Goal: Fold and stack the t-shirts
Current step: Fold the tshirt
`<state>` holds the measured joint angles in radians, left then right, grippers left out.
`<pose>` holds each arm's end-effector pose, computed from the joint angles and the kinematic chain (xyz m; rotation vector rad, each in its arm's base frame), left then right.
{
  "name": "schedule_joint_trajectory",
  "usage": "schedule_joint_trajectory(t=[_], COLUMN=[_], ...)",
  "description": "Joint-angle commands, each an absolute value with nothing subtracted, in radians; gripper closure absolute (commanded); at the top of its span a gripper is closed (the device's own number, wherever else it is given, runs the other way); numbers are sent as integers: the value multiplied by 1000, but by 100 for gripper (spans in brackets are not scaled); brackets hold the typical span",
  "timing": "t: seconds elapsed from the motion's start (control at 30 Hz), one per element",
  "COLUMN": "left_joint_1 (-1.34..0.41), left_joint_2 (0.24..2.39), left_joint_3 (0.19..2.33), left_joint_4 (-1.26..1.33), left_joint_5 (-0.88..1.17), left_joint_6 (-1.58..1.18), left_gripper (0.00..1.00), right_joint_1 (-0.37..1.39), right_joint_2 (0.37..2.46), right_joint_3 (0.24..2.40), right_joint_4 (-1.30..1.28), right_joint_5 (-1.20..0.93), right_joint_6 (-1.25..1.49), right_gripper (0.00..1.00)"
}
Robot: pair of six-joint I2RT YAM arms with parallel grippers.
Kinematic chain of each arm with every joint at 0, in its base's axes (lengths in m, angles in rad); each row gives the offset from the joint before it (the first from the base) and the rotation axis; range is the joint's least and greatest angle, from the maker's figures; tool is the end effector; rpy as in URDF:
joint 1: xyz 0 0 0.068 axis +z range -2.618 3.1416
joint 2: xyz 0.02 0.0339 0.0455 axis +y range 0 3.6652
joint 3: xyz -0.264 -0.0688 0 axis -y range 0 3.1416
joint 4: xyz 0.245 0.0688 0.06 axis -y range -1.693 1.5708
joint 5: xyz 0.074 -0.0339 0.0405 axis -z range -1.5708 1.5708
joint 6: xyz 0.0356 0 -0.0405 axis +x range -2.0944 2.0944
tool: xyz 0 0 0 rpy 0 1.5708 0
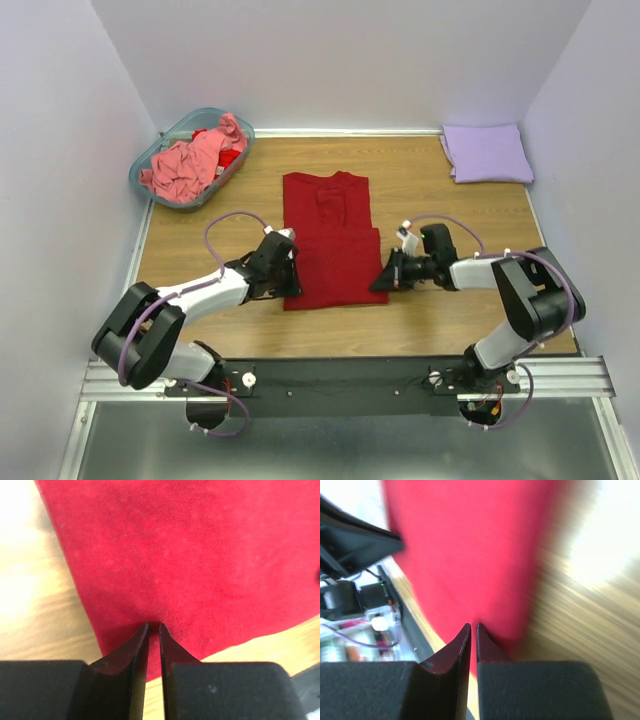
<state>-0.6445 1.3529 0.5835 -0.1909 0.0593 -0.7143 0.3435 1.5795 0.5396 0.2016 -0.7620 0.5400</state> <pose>0.1934 -0.1480 0.1542 -0.0675 2.6417 -0.5841 0.2410 0.1123 0.1224 -0.1363 2.5127 1.3085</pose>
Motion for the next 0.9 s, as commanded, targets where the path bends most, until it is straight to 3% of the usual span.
schedule_joint_trajectory(t=[0.0, 0.1, 0.3, 0.4, 0.5, 0.7, 0.87], left_joint_1=[-598, -575, -563, -563, -563, -565, -563], left_joint_2=[1385, 1352, 1240, 1172, 1086, 950, 919], left_joint_3=[526, 505, 514, 531, 569, 612, 597], left_joint_4=[-117, -107, -172, -195, -239, -298, -305], left_joint_5=[192, 193, 123, 83, 9, -121, -111], left_joint_6=[-707, -715, -724, -715, -701, -696, -706], left_gripper=[81, 81, 80, 73, 63, 58, 58], right_joint_1=[243, 181, 178, 204, 291, 584, 626], right_joint_2=[1678, 1746, 1599, 1534, 1525, 1664, 1883], right_joint_3=[425, 407, 452, 477, 485, 577, 630], right_joint_4=[409, 420, 303, 265, 397, 622, 669], right_joint_5=[-936, -937, -907, -951, -1020, -969, -942], right_joint_6=[650, 657, 580, 557, 646, 793, 819], right_gripper=[86, 86, 84, 78, 76, 74, 75])
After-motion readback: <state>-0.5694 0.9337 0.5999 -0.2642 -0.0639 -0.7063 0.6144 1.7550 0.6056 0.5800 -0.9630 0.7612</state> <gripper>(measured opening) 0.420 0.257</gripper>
